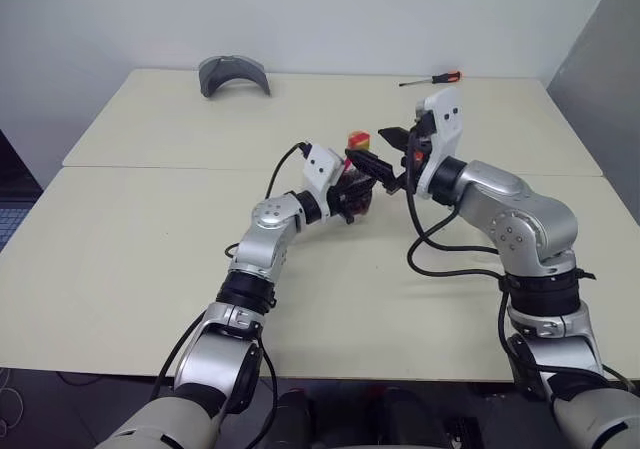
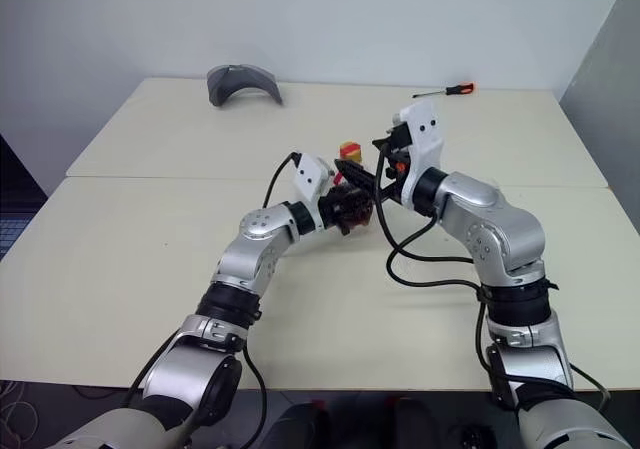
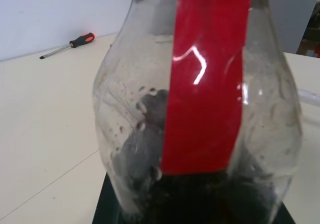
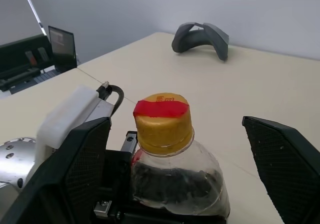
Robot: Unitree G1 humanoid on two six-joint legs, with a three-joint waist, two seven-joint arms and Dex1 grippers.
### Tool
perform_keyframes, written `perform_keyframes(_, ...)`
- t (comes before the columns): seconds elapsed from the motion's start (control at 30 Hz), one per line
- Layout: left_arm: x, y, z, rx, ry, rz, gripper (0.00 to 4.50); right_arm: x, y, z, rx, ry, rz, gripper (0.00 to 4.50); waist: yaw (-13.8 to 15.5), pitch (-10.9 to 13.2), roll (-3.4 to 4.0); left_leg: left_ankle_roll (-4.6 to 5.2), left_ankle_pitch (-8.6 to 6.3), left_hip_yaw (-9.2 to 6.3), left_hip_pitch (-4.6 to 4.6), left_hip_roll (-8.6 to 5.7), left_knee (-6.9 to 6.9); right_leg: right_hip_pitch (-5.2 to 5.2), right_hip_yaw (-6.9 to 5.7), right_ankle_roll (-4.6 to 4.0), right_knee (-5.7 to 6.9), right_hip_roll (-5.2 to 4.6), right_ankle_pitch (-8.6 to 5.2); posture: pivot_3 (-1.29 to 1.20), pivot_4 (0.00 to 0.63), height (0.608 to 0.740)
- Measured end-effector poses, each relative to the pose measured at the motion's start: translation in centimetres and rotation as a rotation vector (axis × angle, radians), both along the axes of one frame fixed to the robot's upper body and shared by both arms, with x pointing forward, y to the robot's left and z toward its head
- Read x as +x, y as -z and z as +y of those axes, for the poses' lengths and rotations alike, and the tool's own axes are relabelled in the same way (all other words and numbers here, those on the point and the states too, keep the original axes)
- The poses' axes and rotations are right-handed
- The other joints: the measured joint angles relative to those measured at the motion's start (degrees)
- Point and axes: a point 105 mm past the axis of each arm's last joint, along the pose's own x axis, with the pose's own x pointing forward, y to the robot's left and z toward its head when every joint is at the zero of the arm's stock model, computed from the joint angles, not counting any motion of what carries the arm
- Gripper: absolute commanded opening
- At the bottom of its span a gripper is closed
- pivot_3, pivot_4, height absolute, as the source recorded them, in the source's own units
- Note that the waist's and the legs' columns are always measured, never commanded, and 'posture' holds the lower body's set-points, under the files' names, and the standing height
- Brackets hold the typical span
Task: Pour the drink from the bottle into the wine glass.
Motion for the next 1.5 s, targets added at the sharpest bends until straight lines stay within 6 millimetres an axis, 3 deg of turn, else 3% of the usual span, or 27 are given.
perform_keyframes(0.13,-0.2,0.0,-0.6,0.003,0.016,-0.003,0.95,0.1,0.1,0.1,0.003,-0.012,0.001,4.5,0.0,0.0,0.0,0.0,0.0,0.0,0.0,0.0,0.0,0.0,0.0,0.0,0.01,0.0,0.0,0.0,0.15,0.74)
perform_keyframes(0.43,-0.4,-0.1,-0.8,0.008,0.026,-0.006,0.92,0.2,-0.2,0.8,0.059,-0.023,0.024,1.45,0.0,0.0,0.0,0.0,0.0,0.0,0.01,0.0,0.01,-0.02,0.01,0.0,0.06,0.0,0.0,0.0,0.15,0.74)
perform_keyframes(0.9,-0.8,-1.0,-0.6,0.017,0.04,-0.027,0.9,0.0,-1.1,0.9,0.098,-0.063,0.028,1.45,-0.2,0.0,0.01,0.0,0.0,0.01,0.01,0.0,0.0,-0.05,0.02,0.0,0.1,0.0,0.0,0.0,0.15,0.74)
perform_keyframes(1.5,-7.7,-3.0,3.5,0.057,0.199,-0.003,0.9,-3.9,-2.9,4.0,0.038,-0.653,-0.038,1.45,-1.3,0.0,0.08,0.02,-0.01,-0.03,0.11,0.02,-0.01,0.0,0.03,-0.01,0.13,0.01,0.0,0.0,0.15,0.74)
